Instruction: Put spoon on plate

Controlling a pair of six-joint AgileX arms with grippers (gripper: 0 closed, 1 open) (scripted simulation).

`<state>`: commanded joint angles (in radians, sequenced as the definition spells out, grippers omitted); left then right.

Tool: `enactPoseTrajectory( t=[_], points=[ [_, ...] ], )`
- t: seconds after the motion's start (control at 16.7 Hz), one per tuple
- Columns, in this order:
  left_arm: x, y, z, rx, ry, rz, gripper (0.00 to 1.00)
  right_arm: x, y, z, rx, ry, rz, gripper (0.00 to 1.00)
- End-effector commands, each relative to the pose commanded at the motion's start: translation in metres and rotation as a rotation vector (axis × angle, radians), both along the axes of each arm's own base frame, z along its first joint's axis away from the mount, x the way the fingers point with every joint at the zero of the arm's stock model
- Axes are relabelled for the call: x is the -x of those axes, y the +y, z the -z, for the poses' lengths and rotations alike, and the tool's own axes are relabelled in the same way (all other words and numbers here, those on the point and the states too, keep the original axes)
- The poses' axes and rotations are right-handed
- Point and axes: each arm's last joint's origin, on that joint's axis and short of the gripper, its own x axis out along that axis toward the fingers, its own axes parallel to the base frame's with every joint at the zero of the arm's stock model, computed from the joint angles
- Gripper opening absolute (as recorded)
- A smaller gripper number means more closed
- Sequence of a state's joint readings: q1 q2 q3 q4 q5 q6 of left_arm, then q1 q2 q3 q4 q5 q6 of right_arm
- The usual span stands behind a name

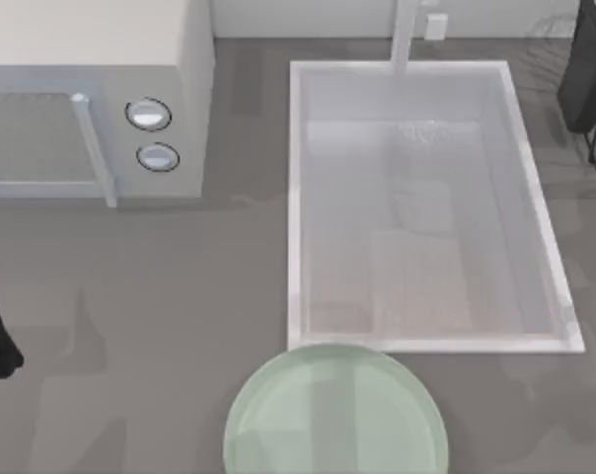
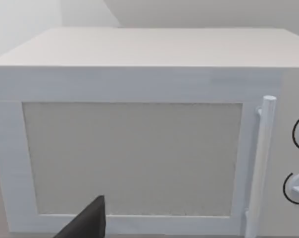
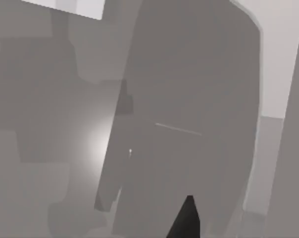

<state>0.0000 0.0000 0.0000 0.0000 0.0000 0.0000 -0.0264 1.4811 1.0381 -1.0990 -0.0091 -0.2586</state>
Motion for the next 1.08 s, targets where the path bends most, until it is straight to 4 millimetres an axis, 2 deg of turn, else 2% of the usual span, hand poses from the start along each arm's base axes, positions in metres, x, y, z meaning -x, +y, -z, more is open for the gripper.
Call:
enactPoseTrajectory(
  t=[0.18, 0.36, 0.48, 0.6, 0.72, 0.84, 0.96, 1.08],
  points=[
    [0.000, 0.000, 0.000, 0.000, 0.000, 0.000, 1.00, -0.006, 0.009, 0.000, 0.000, 0.007, -0.050, 0.00],
    [0.000, 0.000, 0.000, 0.000, 0.000, 0.000, 1.00, -0.022, 0.045, 0.002, 0.000, 0.016, -0.225, 0.00],
    [0.000, 0.000, 0.000, 0.000, 0.000, 0.000, 1.00, -0.029, 0.087, 0.005, 0.001, 0.021, -0.405, 0.00],
    [0.000, 0.000, 0.000, 0.000, 0.000, 0.000, 1.00, -0.026, 0.142, 0.010, 0.002, 0.025, -0.625, 0.00],
    [0.000, 0.000, 0.000, 0.000, 0.000, 0.000, 1.00, -0.010, 0.200, 0.016, 0.001, 0.028, -0.855, 0.00],
    [0.000, 0.000, 0.000, 0.000, 0.000, 0.000, 1.00, 0.013, 0.249, 0.022, 0.000, 0.025, -1.053, 0.00],
    [0.000, 0.000, 0.000, 0.000, 0.000, 0.000, 1.00, 0.034, 0.285, 0.026, -0.003, 0.014, -1.201, 0.00],
    [0.000, 0.000, 0.000, 0.000, 0.000, 0.000, 1.00, 0.050, 0.306, 0.029, -0.006, 0.003, -1.294, 0.00]
  ],
)
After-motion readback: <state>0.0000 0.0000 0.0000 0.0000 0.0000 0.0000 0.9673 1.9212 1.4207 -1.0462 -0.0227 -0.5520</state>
